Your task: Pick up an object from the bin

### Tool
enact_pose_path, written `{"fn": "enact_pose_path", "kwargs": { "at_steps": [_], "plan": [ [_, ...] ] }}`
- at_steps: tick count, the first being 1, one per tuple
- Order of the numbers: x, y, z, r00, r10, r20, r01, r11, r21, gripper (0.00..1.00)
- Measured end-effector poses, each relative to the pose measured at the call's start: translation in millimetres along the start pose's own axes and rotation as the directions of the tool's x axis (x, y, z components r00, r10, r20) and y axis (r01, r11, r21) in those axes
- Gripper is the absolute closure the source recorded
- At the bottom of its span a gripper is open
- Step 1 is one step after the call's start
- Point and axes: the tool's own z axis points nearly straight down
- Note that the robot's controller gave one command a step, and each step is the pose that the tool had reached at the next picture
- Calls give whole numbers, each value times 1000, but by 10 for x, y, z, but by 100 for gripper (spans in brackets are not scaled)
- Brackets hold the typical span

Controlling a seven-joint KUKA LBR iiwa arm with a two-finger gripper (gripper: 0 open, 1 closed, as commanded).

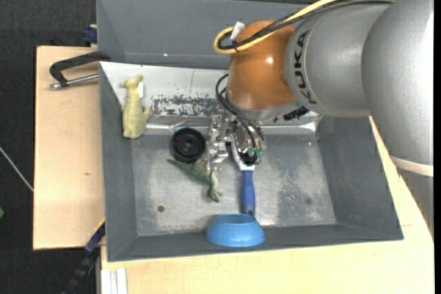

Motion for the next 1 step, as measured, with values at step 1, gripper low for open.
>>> {"fn": "enact_pose_path", "kwargs": {
  "at_steps": [1],
  "plan": [
    [-26,-9,8,1000,3,15,-3,1000,0,0]
  ]
}}
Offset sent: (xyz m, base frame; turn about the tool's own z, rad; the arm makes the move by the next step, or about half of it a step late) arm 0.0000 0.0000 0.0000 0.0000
